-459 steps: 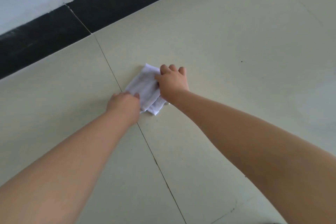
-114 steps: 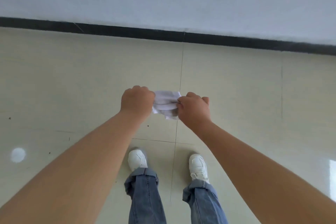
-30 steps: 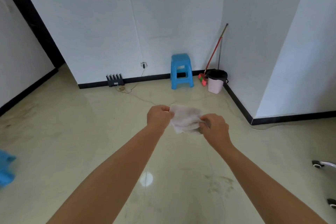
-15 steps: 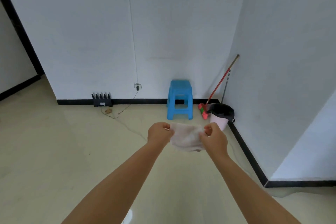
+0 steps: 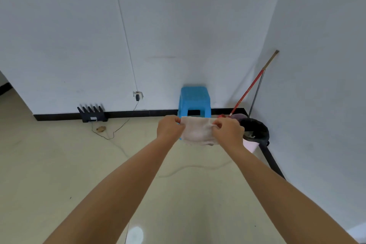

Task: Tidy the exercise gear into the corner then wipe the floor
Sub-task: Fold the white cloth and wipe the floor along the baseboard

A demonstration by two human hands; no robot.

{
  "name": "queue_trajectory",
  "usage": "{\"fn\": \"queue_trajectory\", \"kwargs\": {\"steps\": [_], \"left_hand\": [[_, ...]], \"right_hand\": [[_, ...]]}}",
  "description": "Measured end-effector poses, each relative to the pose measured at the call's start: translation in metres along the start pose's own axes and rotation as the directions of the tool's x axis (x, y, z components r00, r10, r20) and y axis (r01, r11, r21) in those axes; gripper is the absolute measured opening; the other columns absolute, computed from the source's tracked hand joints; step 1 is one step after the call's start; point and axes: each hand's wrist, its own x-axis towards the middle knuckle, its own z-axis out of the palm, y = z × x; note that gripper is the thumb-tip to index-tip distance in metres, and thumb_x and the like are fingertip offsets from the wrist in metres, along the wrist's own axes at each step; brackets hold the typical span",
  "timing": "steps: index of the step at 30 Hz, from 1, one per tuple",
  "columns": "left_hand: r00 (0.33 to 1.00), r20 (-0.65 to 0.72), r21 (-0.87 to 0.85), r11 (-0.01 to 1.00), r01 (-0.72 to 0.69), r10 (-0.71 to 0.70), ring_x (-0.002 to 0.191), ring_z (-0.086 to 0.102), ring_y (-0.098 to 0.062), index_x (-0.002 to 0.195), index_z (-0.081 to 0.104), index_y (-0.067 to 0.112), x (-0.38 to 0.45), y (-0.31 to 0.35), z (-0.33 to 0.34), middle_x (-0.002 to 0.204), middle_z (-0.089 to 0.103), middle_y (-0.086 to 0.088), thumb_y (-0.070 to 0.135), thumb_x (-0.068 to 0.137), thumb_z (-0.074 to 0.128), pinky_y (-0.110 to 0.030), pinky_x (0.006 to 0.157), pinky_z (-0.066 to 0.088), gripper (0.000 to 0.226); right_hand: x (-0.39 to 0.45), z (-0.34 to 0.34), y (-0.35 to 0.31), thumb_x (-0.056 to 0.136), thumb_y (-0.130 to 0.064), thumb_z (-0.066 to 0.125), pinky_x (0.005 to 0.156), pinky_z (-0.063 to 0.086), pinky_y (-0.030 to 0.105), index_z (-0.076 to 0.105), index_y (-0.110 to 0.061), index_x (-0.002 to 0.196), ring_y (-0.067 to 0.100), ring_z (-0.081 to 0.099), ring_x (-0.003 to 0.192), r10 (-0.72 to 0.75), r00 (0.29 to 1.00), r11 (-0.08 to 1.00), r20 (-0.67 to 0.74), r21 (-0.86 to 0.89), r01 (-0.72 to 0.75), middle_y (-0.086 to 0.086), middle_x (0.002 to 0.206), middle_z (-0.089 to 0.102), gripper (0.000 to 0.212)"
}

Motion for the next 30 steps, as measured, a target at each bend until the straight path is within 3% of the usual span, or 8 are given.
{"fn": "queue_trajectory", "kwargs": {"steps": [2,6,14,20,22,24,28,30], "left_hand": [[1.000,-0.006,0.031,0.999,0.024,-0.024,0.074,0.053,-0.020,0.072,0.058,0.018,0.058,0.011,0.011,0.079,0.058,-0.004,0.009,0.088,0.052,-0.027,0.065,0.045,0.020],[0.998,-0.025,0.084,0.995,0.060,-0.058,0.074,0.048,-0.018,0.057,0.041,0.023,0.164,0.033,0.027,0.061,0.045,0.005,0.009,0.089,0.051,-0.017,0.050,0.032,0.036],[0.993,0.006,0.165,0.980,0.111,-0.114,0.055,0.036,-0.011,0.053,0.034,0.017,0.385,0.040,0.067,0.057,0.035,0.005,0.010,0.090,0.050,-0.018,0.047,0.024,0.040],[0.990,0.075,0.181,0.978,0.108,-0.123,0.079,0.044,-0.018,0.060,0.041,0.018,0.555,0.038,0.102,0.068,0.042,0.004,0.013,0.093,0.047,-0.023,0.054,0.030,0.034],[0.989,0.085,0.168,0.980,0.109,-0.124,0.079,0.042,-0.017,0.077,0.058,0.004,0.602,0.042,0.111,0.075,0.046,0.000,0.011,0.093,0.046,-0.019,0.048,0.025,0.021],[0.985,0.100,0.169,0.978,0.125,-0.143,0.078,0.042,-0.017,0.082,0.058,0.005,0.646,0.043,0.123,0.077,0.046,-0.001,0.011,0.093,0.045,-0.015,0.047,0.023,0.018],[0.967,0.125,0.206,0.959,0.195,-0.223,0.077,0.041,-0.019,0.058,0.030,0.021,0.726,0.036,0.153,0.060,0.036,0.006,0.012,0.094,0.043,-0.019,0.047,0.022,0.040],[0.954,0.145,0.221,0.949,0.227,-0.262,0.079,0.045,-0.023,0.066,0.042,0.017,0.763,0.034,0.171,0.067,0.047,0.001,0.013,0.096,0.042,-0.023,0.052,0.028,0.030]], "right_hand": [[0.059,0.014,0.008,0.092,-0.015,0.045,0.075,0.030,0.027,0.070,-0.012,0.103,0.024,0.056,0.102,-0.045,0.999,0.998,-0.004,-0.037,0.045,0.009,0.103,0.068,0.027],[0.169,0.040,0.014,0.093,-0.017,0.044,0.086,0.034,0.031,0.068,-0.013,0.109,0.024,0.052,0.106,-0.079,0.997,0.996,0.003,-0.045,0.079,0.007,0.107,0.065,0.028],[0.375,0.127,0.022,0.092,-0.015,0.050,0.092,0.039,0.037,0.068,-0.011,0.109,0.027,0.057,0.102,-0.075,0.994,0.997,0.078,0.025,0.073,0.011,0.104,0.067,0.026],[0.530,0.199,0.020,0.091,-0.010,0.050,0.091,0.037,0.037,0.069,-0.011,0.111,0.030,0.060,0.101,-0.023,0.989,1.000,0.143,-0.008,0.025,0.012,0.104,0.067,0.027],[0.573,0.219,0.022,0.086,-0.005,0.056,0.083,0.043,0.041,0.073,-0.006,0.100,0.035,0.065,0.086,-0.032,0.993,0.999,0.111,0.020,0.030,0.017,0.090,0.070,0.022],[0.614,0.239,0.028,0.081,-0.002,0.059,0.077,0.046,0.042,0.075,-0.003,0.091,0.037,0.066,0.075,-0.034,0.992,0.999,0.118,0.032,0.030,0.019,0.080,0.069,0.019],[0.694,0.275,0.045,0.090,-0.007,0.052,0.084,0.045,0.040,0.070,-0.006,0.109,0.035,0.064,0.092,0.005,0.965,1.000,0.262,0.018,-0.010,0.017,0.102,0.068,0.026],[0.731,0.299,0.058,0.094,-0.010,0.047,0.084,0.044,0.036,0.066,-0.008,0.115,0.031,0.062,0.096,-0.007,0.942,1.000,0.336,0.021,-0.001,0.014,0.107,0.065,0.028]]}}
